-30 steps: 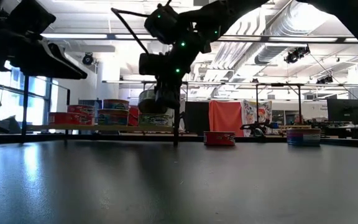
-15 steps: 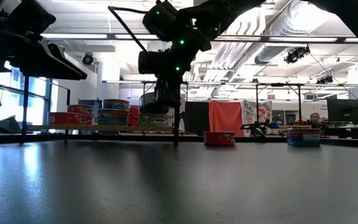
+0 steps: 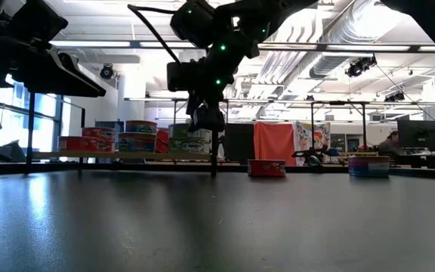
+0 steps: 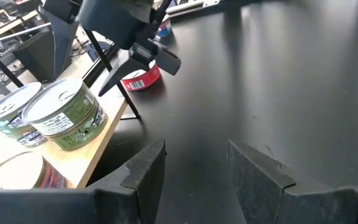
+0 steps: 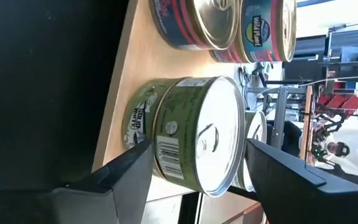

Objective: Stack canned seafood by type on shelf
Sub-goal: Stack the pink blue tuna can on the top of the other pink blue tuna can, then stack the red tuna can on the top of the other red tuna can

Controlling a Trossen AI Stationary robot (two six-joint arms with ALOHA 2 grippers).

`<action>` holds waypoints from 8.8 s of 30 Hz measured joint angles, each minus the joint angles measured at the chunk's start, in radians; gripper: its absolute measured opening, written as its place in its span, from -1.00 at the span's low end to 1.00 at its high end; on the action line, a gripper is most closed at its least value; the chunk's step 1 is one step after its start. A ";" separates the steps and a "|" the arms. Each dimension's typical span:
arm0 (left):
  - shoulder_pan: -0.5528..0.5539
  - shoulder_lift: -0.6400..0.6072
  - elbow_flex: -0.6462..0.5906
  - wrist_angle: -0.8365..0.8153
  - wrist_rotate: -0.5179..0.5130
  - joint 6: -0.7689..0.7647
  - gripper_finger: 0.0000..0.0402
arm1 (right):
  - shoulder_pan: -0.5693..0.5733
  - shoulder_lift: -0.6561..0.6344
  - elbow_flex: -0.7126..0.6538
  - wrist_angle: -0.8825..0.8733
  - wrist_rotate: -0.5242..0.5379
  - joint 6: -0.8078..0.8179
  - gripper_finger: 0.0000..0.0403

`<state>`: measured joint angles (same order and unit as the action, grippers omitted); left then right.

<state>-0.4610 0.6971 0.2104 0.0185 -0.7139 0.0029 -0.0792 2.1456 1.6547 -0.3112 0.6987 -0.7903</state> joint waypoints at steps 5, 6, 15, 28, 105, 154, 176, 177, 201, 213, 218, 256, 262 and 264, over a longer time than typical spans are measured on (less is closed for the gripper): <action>0.000 0.000 0.000 0.000 0.000 0.000 -0.19 | 0.025 -0.021 0.000 0.040 -0.002 0.051 0.22; 0.000 0.000 0.000 0.000 0.000 0.000 -0.19 | 0.036 -0.033 0.000 0.035 -0.015 0.089 0.22; 0.000 0.001 0.000 -0.005 0.001 -0.018 -0.19 | 0.107 -0.193 0.067 -0.428 -0.643 0.514 0.22; 0.000 0.017 -0.001 -0.017 0.031 -0.055 -0.19 | -0.044 -0.309 -0.213 -0.611 -0.613 0.710 0.22; 0.022 0.089 0.000 0.188 0.313 0.180 -0.19 | 0.136 -0.217 -0.641 0.393 -0.596 1.435 -1.00; 0.019 0.560 0.013 0.274 0.119 0.306 -0.97 | 0.348 -0.016 0.051 -0.214 -0.256 1.006 -1.00; 0.129 0.560 0.221 0.089 -0.297 0.671 -1.00 | 0.393 -0.014 -0.034 -0.224 -0.124 1.122 -1.00; 0.161 0.560 0.221 0.098 -0.296 0.692 -1.00 | 0.393 -0.014 -0.034 -0.225 -0.124 1.122 -1.00; 0.704 0.415 0.222 0.149 0.188 0.602 -0.94 | 0.404 -0.014 -0.034 -0.231 -0.084 1.117 -1.00; 0.710 0.405 0.223 0.105 0.180 0.584 -0.64 | 0.466 -0.099 -0.033 -0.548 0.030 1.251 -1.00; 0.705 0.361 0.269 0.036 0.180 0.541 -0.52 | 0.454 -0.145 -0.033 -0.755 0.053 1.288 -1.00; 0.109 0.425 0.343 0.046 0.233 0.306 -0.48 | 0.026 -0.462 -0.813 0.255 -0.448 1.380 -1.00; -0.003 0.405 0.343 0.021 0.232 0.322 -0.48 | 0.205 -0.328 -0.675 0.243 -0.414 1.497 -1.00; -0.040 0.392 0.343 0.004 0.230 0.322 -0.48 | 0.240 -0.234 -0.600 0.238 -0.411 1.513 -1.00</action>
<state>-0.5009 1.0896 0.5529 0.0223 -0.4843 0.3246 0.1603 1.9113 1.0550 -0.0727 0.2873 0.7223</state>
